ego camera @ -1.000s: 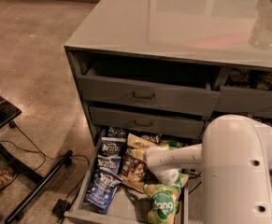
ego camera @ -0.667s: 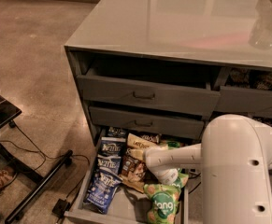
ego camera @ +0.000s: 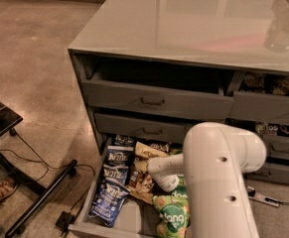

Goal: Pick brown chip bag from bottom drawer and place on counter

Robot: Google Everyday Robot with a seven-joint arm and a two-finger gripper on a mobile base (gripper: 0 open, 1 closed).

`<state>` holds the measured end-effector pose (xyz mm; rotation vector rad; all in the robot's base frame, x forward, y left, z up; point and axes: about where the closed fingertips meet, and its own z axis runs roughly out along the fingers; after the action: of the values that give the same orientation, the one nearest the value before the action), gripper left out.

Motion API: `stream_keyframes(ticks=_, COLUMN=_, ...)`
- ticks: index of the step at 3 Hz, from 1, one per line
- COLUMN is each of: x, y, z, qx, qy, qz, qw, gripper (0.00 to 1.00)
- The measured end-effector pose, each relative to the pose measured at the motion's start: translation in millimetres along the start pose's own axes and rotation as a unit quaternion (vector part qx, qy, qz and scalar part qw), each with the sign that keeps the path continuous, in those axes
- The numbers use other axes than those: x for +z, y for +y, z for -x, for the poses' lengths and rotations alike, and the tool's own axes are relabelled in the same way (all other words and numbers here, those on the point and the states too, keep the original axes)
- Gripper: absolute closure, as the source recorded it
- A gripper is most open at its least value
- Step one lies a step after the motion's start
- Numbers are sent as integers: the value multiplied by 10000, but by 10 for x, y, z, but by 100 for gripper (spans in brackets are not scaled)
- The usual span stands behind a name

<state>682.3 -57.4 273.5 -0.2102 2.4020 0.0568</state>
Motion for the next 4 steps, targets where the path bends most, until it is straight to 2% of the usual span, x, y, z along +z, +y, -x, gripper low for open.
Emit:
stream_keyframes(ticks=1, x=279, y=107, z=-117, qx=-126, qy=130, qz=12, qw=9998, gripper=0)
stream_keyframes(ticks=2, x=414, y=159, z=-209, qx=-186, qy=191, qz=34, qw=9996, gripper=0)
stream_keyframes(ticks=4, x=403, y=-155, z=-255, qx=264, qy=70, qz=-251, qw=9993, gripper=0)
